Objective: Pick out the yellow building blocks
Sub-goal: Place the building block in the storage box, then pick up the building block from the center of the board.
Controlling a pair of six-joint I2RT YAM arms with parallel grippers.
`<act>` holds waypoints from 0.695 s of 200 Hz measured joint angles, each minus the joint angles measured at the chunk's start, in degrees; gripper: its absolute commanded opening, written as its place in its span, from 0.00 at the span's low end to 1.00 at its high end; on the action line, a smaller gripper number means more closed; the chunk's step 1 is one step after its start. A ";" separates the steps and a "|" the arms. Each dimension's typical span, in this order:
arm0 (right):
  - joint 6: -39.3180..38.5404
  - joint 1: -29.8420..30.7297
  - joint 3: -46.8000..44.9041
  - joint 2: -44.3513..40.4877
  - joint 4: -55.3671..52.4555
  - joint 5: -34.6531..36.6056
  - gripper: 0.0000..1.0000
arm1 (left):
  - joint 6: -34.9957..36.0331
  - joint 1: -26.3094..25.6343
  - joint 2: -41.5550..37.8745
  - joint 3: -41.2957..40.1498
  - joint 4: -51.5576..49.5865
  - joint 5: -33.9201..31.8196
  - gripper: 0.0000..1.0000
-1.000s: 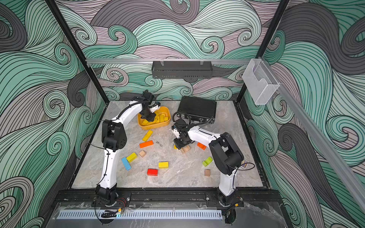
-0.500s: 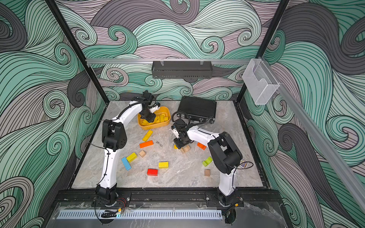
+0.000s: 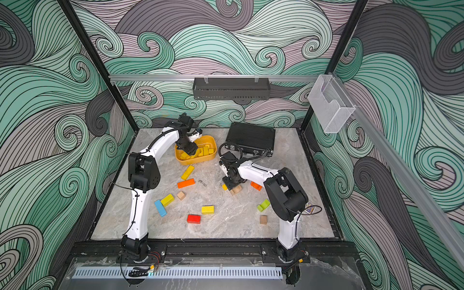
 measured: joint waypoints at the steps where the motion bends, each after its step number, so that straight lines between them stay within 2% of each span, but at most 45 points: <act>1: -0.04 0.02 0.00 0.04 0.00 0.02 0.52 | 0.00 0.02 -0.07 0.00 -0.02 0.02 0.67; 75: 0.46 0.98 0.24 1.86 -0.52 -0.39 0.50 | -0.37 2.36 -14.73 -3.06 -1.84 3.52 0.67; 139: 12.31 0.98 3.48 2.56 -3.98 -3.96 0.51 | -0.81 3.02 -17.62 -9.94 -1.81 5.01 0.67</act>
